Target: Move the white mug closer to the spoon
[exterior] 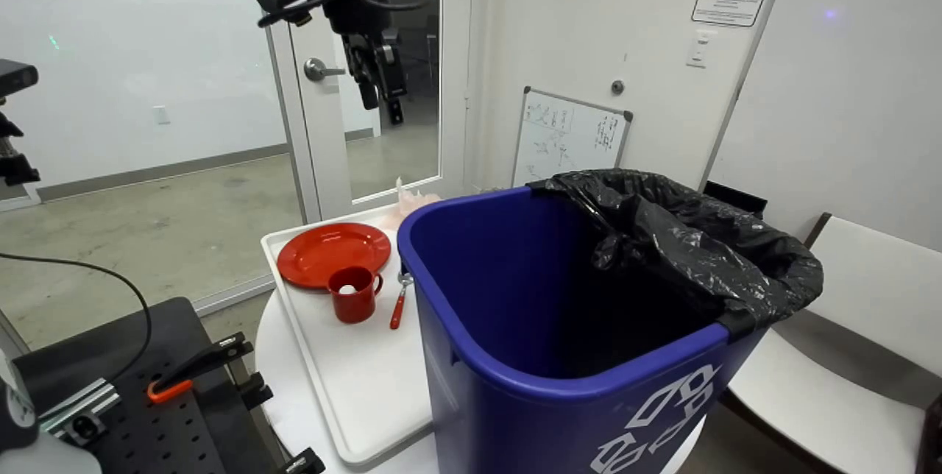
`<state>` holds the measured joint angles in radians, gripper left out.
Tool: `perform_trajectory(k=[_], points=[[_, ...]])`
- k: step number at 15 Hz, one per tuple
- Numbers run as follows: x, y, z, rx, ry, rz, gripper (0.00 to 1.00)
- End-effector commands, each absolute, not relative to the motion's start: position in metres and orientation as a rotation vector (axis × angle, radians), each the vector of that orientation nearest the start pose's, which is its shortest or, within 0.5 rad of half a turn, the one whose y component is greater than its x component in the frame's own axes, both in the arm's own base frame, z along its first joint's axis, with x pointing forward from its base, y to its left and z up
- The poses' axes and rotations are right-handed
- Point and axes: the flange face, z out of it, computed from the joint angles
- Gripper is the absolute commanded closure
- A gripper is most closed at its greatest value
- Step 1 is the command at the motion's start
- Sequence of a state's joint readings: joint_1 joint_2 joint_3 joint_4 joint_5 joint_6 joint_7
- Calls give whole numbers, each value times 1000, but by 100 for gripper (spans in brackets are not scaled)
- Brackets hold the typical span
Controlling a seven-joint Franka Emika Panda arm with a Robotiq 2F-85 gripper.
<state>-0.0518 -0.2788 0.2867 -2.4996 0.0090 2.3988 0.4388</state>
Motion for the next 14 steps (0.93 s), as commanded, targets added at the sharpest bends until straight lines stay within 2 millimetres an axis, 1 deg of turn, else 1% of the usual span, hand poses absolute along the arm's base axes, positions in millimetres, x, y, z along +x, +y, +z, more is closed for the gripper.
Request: perform_trajectory(k=[1, 2, 3, 7, 8, 10, 12, 14], points=[[451, 106, 393, -3119, 343, -261, 0], [453, 105, 388, -3117, 345, -247, 0], [451, 105, 388, -3117, 346, -245, 0], [446, 107, 396, -3116, 337, -274, 0], [448, 101, 395, -3090, 434, -245, 0], [464, 102, 393, -3090, 471, -235, 0], [489, 112, 388, -3119, 418, -214, 0], [518, 133, 377, -3171, 195, -168, 0]])
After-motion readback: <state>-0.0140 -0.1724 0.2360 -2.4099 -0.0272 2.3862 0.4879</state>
